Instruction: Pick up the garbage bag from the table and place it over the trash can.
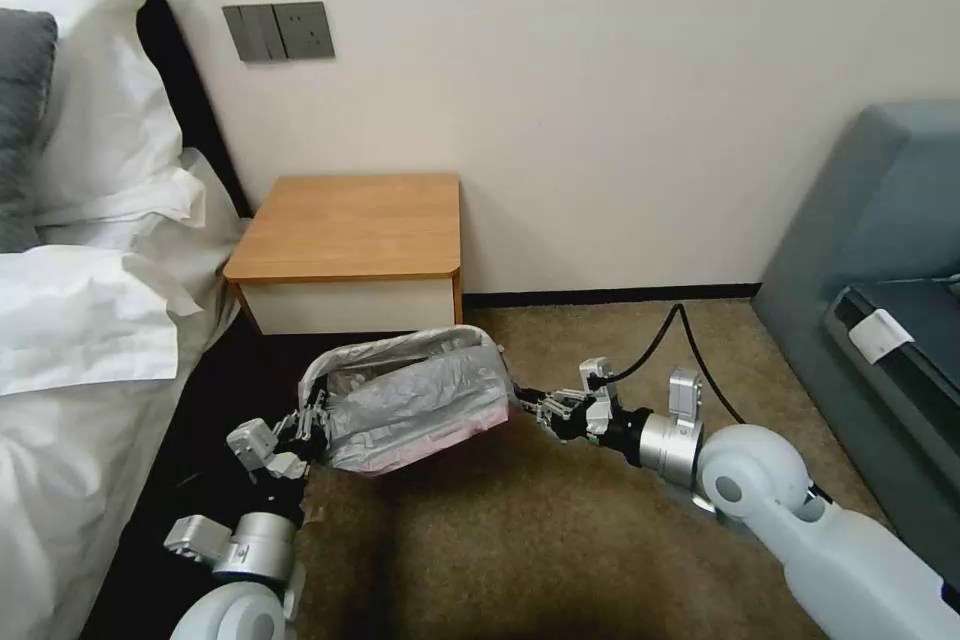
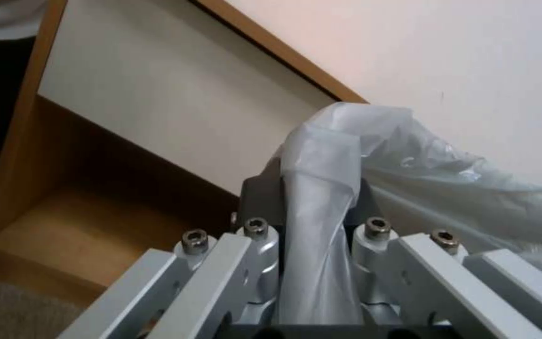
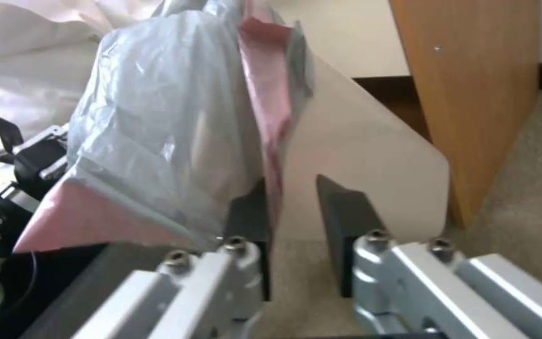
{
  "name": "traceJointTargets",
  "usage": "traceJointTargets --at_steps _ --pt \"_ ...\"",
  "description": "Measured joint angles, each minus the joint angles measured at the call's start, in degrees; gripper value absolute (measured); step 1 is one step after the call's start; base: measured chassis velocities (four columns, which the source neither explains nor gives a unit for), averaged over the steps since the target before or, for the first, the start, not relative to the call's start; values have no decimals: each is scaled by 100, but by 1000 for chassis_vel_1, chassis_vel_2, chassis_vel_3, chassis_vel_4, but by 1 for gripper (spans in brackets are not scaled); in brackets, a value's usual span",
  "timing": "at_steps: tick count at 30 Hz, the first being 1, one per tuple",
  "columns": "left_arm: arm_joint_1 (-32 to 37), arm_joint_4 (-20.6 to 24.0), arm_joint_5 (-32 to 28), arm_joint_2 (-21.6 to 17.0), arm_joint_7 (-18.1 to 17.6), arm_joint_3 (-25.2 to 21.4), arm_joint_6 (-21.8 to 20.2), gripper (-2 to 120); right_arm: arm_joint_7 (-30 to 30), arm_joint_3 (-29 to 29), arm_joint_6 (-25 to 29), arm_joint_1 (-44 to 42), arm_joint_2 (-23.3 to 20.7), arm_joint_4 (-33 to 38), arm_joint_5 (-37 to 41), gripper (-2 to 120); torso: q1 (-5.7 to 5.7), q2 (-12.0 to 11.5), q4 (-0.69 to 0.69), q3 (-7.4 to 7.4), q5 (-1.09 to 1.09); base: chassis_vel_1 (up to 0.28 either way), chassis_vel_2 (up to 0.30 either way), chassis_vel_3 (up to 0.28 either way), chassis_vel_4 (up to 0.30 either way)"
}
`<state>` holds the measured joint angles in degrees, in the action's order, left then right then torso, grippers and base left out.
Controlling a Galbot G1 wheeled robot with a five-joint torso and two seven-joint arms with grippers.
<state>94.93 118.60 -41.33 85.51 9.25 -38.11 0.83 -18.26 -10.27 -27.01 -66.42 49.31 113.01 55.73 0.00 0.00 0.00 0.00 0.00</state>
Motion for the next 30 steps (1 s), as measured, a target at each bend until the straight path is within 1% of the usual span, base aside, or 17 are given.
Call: traceJointTargets --at_steps 1,5,7,8,10,12,16,17,18,20,22,25,26,27,28,29,30 --pt "0 0 0 0 0 0 0 11 0 0 0 0 0 0 0 24 0 0 0 0 0 0 0 0 0" --pt "-19 30 11 5 -1 11 -30 11 -15 -94 -5 -121 -45 11 -46 43 0 0 0 0 0 0 0 0 0" --pt "-23 33 16 6 -1 14 -35 11 -16 -97 -9 -125 -47 9 -53 45 0 0 0 0 0 0 0 0 0" --pt "-31 35 30 7 -1 23 -44 11 -18 -99 -18 -137 -57 6 -67 52 0 0 0 0 0 0 0 0 0" --pt "-33 36 34 6 -1 25 -46 11 -21 -99 -20 -140 -60 6 -72 54 0 0 0 0 0 0 0 0 0" --pt "-48 39 41 4 -11 33 -60 11 -113 -129 -22 -228 -100 9 -214 68 0 0 1 0 0 0 0 0 0" --pt "-79 39 38 -9 -60 33 -90 11 -266 -187 14 -385 -199 74 -496 79 0 0 0 0 0 0 0 0 0" --pt "-99 32 36 -13 -88 31 -101 11 -315 -225 58 -468 -255 131 -624 88 0 0 0 0 0 0 0 0 0" --pt "-99 32 36 -13 -88 31 -101 11 -315 -225 58 -468 -255 131 -624 88 0 0 0 0 0 0 0 0 0" --pt "-130 15 33 -14 -134 30 -122 11 -375 -273 100 -534 -306 186 -773 96 0 0 0 0 0 0 0 0 0" --pt "-146 -2 33 -12 -164 30 -131 11 -437 -345 205 -631 -351 243 -864 99 0 0 1 0 0 0 0 0 0" --pt "-154 -11 33 -9 -182 28 -133 11 -478 -428 267 -736 -376 305 -820 100 0 0 2 0 0 0 0 0 0" --pt "-159 -23 32 -9 -199 20 -134 11 -506 -641 312 -973 -413 452 -540 100 0 0 1 0 0 0 0 0 0" --pt "-163 -36 28 -10 -201 13 -136 11 -380 -800 299 -1187 -419 587 -1 100 0 0 -1 0 -1 0 0 0 0" --pt "-163 -36 28 -10 -201 13 -136 11 -380 -800 299 -1187 -419 587 -1 100 0 0 -1 0 -1 0 0 0 0" --pt "-165 -38 22 -12 -202 11 -137 11 -229 -854 281 -1269 -400 647 385 100 0 0 -1 0 -1 0 0 0 0" --pt "-167 -38 1 -12 -202 11 -144 11 39 -917 253 -1350 -298 687 1053 100 0 0 -1 0 -2 0 0 0 0"
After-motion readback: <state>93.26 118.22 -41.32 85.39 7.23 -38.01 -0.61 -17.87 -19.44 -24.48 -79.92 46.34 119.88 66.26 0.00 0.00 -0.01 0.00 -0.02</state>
